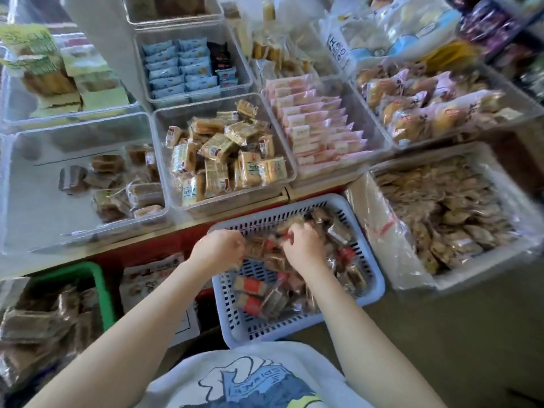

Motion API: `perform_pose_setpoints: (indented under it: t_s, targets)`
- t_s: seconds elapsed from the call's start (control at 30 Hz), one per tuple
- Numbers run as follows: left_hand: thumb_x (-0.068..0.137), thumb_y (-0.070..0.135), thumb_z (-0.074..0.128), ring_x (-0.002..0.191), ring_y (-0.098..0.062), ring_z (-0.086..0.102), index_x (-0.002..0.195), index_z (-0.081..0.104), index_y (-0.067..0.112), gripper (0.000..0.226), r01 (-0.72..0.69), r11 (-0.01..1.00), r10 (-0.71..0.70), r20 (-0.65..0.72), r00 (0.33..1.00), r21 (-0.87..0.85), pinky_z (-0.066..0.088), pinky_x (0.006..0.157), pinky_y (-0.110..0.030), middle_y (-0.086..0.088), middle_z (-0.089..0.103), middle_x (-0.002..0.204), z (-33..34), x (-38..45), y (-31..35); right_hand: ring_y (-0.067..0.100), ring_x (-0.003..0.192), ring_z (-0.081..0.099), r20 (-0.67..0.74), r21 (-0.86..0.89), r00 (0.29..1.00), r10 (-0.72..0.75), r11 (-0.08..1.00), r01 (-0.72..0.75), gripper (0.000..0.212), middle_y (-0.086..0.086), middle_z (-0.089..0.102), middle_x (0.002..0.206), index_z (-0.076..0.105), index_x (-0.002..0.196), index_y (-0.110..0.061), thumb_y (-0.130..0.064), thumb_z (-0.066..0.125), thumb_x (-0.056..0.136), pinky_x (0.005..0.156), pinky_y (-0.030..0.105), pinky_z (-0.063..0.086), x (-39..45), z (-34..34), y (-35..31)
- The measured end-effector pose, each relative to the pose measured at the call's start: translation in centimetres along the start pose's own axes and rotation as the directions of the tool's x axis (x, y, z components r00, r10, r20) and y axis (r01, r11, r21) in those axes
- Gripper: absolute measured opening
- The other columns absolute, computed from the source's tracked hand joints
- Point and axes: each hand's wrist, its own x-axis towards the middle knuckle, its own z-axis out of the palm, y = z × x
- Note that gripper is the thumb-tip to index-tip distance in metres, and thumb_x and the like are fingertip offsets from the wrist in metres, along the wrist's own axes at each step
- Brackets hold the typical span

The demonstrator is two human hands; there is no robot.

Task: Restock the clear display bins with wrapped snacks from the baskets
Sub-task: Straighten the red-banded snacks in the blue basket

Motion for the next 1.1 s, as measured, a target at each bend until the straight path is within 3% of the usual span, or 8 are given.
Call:
perform_pose_setpoints:
  t_s: [0.17,0.43,0.67,0.77,0.93,1.0,1.1]
  targets:
    - [0.1,0.019,0.04,0.078,-0.023,0.065,0.103,0.069,0.014,0.029,-0.053,0.997,0.047,0.094,0.994,0.061,0.053,0.064,-0.038,-0.006,0.072,0.094,2.0,2.7,3.0,0.033,0.127,0.048,-0.007,0.0,0.98,0.197,0.98,-0.197,0.052,0.014,0.047,0.135,0.043,0.139,-0.012,-0.027,0.064,0.093,0.092,0.042,0.05,2.5,0.8,7.0]
    - [0.101,0.026,0.044,0.082,-0.023,0.066,0.108,0.068,0.017,0.026,-0.035,0.999,0.032,0.076,0.997,0.038,0.058,0.069,-0.045,-0.002,0.072,0.094,4.0,4.2,3.5,0.033,0.14,0.036,0.121,0.024,0.952,0.281,0.958,-0.286,0.096,0.017,0.032,0.154,0.013,0.156,-0.011,-0.045,0.071,0.087,0.106,0.046,0.041,6.9,4.2,9.6]
    - [0.1,0.026,0.044,0.076,-0.021,0.063,0.108,0.066,0.019,0.025,-0.015,0.999,0.013,0.079,0.997,0.035,0.056,0.062,-0.039,-0.001,0.07,0.095,4.0,3.5,3.0,0.034,0.137,0.037,0.032,-0.103,0.943,0.331,0.94,-0.326,0.096,0.015,0.039,0.149,0.025,0.151,-0.007,-0.05,0.074,0.081,0.112,0.052,0.028,7.4,5.1,8.9]
    - [0.1,0.035,0.045,0.076,-0.015,0.063,0.117,0.064,0.021,0.029,0.021,0.999,-0.018,0.066,0.998,-0.049,0.054,0.059,-0.033,0.001,0.068,0.101,3.7,3.4,2.6,0.033,0.141,0.033,-0.029,0.012,0.978,0.204,0.979,-0.204,0.094,0.014,0.037,0.152,0.027,0.15,-0.009,-0.049,0.075,0.08,0.114,0.053,0.026,6.1,4.7,7.4]
    - [0.098,0.051,0.047,0.1,-0.013,0.06,0.139,0.046,0.024,0.049,0.047,0.969,-0.06,-0.045,0.997,-0.241,0.05,0.073,-0.03,0.004,0.059,0.12,2.8,2.5,2.3,0.026,0.137,0.037,-0.154,0.13,0.973,-0.172,0.973,0.192,0.093,0.008,0.041,0.147,0.027,0.151,-0.015,-0.05,0.074,0.079,0.116,0.051,0.029,2.6,4.0,1.1]
    - [0.096,0.048,0.053,0.099,-0.009,0.06,0.136,0.048,0.027,0.046,0.033,0.94,-0.086,-0.144,0.986,-0.338,0.05,0.076,-0.029,0.01,0.061,0.118,1.9,1.6,1.8,0.024,0.133,0.04,-0.202,0.139,0.938,-0.281,0.94,0.311,0.092,0.008,0.045,0.142,0.027,0.152,-0.015,-0.055,0.067,0.079,0.114,0.048,0.031,1.1,3.7,-1.9]
    - [0.091,0.042,0.063,0.086,-0.01,0.062,0.12,0.057,0.027,0.033,0.028,0.889,-0.184,-0.303,0.935,-0.457,0.054,0.078,-0.037,0.012,0.066,0.098,0.2,-0.7,-0.8,0.022,0.135,0.04,-0.257,0.153,0.877,-0.407,0.879,0.453,0.094,0.009,0.047,0.144,0.027,0.153,-0.011,-0.064,0.055,0.081,0.113,0.042,0.028,-0.3,3.3,-6.0]
